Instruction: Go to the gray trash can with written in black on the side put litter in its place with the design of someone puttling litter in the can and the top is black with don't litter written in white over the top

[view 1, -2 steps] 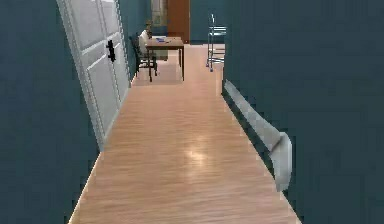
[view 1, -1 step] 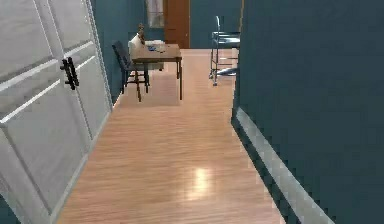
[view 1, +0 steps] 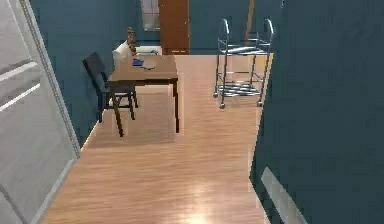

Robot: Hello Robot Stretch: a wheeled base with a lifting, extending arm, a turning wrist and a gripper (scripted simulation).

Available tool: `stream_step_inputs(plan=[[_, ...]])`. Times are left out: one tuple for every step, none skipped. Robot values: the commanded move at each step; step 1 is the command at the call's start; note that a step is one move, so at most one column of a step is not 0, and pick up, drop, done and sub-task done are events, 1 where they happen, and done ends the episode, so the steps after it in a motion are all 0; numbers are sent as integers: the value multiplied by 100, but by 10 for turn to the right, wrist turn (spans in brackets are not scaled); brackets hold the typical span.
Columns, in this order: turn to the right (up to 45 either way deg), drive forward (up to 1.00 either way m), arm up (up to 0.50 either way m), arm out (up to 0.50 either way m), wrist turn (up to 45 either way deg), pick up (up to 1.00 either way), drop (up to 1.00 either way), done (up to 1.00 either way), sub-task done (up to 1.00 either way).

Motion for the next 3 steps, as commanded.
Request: stream_step_inputs(plan=[[0, 100, 0, 0, 0, 0, 0, 0, 0], [0, 25, 0, 0, 0, 0, 0, 0, 0], [270, 0, 0, 0, 0, 0, 0, 0, 0]])
